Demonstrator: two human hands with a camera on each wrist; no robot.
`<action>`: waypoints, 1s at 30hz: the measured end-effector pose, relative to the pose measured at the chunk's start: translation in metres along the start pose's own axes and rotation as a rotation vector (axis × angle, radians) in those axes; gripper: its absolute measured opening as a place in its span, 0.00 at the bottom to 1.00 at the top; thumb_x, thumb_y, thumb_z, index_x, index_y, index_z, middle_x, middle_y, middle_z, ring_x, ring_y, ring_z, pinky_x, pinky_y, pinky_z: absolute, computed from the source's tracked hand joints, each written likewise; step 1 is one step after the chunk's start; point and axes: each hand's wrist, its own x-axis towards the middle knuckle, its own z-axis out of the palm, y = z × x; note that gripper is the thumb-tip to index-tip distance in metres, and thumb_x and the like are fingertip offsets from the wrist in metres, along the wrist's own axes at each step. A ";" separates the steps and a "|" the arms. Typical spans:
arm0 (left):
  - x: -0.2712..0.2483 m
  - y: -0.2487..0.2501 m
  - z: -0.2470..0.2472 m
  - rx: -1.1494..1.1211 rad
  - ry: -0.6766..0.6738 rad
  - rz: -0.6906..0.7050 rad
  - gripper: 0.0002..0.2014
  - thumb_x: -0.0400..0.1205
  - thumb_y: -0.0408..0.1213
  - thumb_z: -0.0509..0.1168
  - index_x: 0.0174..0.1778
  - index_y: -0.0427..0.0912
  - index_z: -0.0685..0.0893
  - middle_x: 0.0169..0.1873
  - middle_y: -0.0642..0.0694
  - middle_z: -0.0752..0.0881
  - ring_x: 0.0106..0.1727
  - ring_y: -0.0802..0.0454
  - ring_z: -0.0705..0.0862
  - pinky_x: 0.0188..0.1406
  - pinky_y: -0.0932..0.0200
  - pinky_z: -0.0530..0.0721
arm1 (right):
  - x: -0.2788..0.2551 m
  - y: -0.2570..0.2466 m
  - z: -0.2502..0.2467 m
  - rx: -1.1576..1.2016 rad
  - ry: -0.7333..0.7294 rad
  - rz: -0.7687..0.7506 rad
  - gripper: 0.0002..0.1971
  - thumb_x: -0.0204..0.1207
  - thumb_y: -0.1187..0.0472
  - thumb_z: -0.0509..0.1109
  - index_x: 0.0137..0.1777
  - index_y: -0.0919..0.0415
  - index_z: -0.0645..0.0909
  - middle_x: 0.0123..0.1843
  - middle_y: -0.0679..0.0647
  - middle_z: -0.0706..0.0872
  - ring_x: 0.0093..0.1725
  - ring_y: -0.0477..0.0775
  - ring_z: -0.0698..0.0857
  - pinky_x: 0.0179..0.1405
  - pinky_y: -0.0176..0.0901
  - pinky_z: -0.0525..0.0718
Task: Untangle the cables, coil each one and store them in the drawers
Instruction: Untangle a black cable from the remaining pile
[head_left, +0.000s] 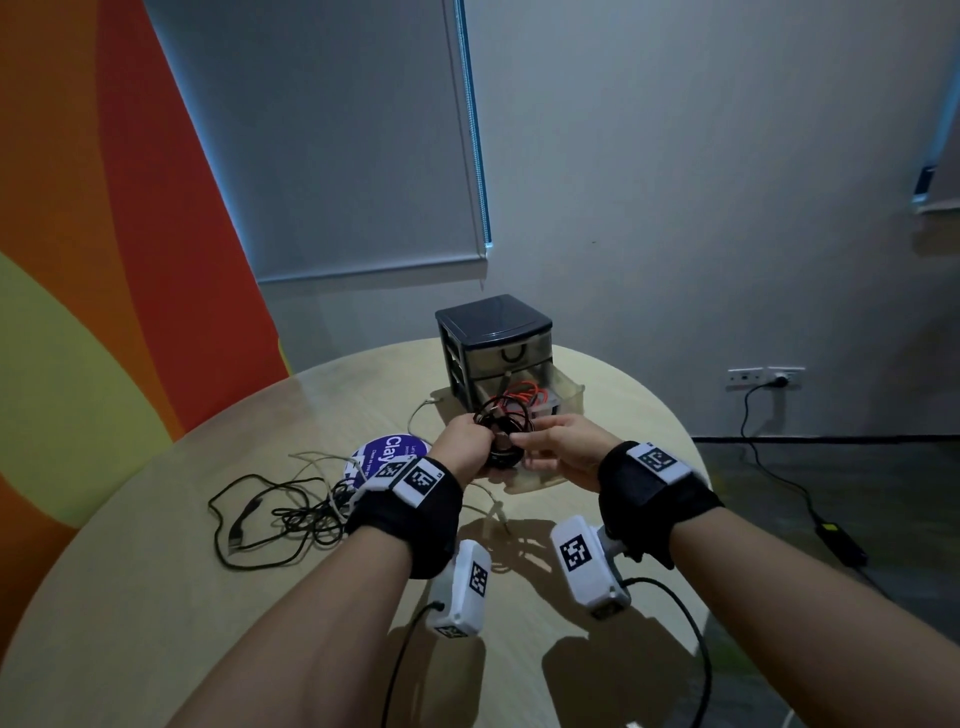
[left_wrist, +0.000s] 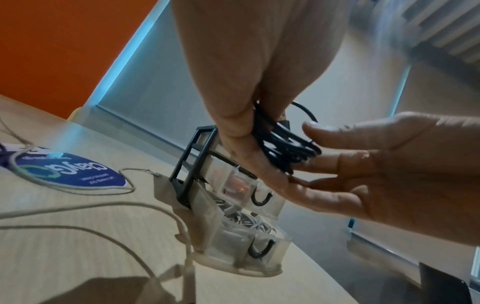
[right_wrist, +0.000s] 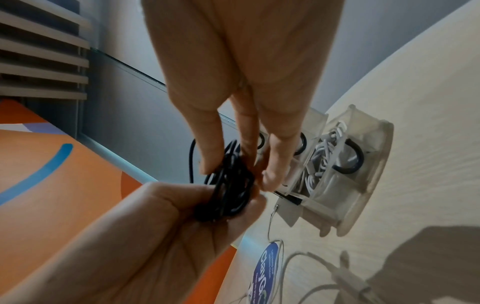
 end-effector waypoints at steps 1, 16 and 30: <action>0.004 0.000 0.000 0.015 -0.003 0.010 0.16 0.83 0.20 0.48 0.41 0.38 0.79 0.38 0.34 0.82 0.36 0.39 0.82 0.49 0.38 0.83 | 0.000 -0.001 0.000 -0.021 -0.004 0.011 0.16 0.74 0.75 0.68 0.62 0.75 0.78 0.56 0.67 0.82 0.50 0.57 0.81 0.48 0.42 0.82; 0.036 0.009 0.003 0.003 -0.108 0.016 0.19 0.77 0.12 0.47 0.47 0.34 0.78 0.42 0.37 0.80 0.44 0.44 0.79 0.42 0.57 0.76 | 0.019 -0.009 -0.018 0.099 0.014 -0.045 0.16 0.75 0.78 0.65 0.62 0.73 0.79 0.40 0.57 0.84 0.35 0.48 0.85 0.27 0.30 0.82; 0.071 0.037 0.000 0.011 -0.165 0.009 0.12 0.86 0.43 0.58 0.50 0.40 0.84 0.41 0.41 0.87 0.36 0.49 0.83 0.29 0.62 0.82 | 0.048 -0.047 -0.038 0.000 0.121 -0.102 0.16 0.75 0.79 0.65 0.63 0.79 0.77 0.35 0.58 0.86 0.28 0.48 0.87 0.25 0.34 0.86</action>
